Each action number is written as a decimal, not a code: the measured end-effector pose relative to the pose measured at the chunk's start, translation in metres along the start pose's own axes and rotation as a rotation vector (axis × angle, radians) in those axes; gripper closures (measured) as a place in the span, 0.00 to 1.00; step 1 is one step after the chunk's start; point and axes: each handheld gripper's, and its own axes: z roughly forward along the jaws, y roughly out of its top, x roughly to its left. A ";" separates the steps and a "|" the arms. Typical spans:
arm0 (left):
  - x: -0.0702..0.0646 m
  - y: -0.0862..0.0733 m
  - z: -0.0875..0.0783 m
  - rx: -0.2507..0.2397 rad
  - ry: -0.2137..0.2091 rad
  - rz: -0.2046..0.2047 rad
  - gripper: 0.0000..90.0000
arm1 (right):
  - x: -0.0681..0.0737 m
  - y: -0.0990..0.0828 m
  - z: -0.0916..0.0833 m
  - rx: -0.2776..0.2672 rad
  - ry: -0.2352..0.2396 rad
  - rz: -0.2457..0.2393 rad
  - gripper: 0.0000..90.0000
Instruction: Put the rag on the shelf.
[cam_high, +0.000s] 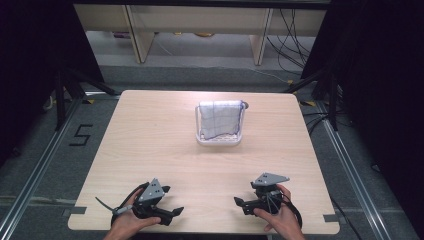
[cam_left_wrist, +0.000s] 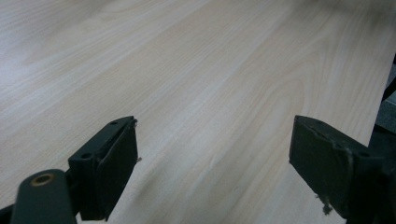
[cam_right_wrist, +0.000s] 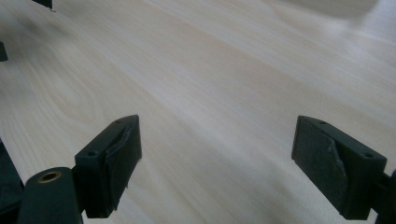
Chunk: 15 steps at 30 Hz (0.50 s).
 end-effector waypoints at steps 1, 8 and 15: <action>0.002 0.000 -0.002 0.034 -0.002 0.044 0.17 | -0.001 -0.002 0.001 -0.008 -0.001 -0.019 0.19; -0.003 -0.002 -0.001 0.013 -0.004 0.015 0.17 | 0.003 -0.011 -0.006 0.022 -0.013 -0.010 0.19; -0.004 -0.003 -0.004 0.031 -0.003 0.035 0.17 | 0.006 -0.020 -0.011 0.042 -0.016 -0.035 0.19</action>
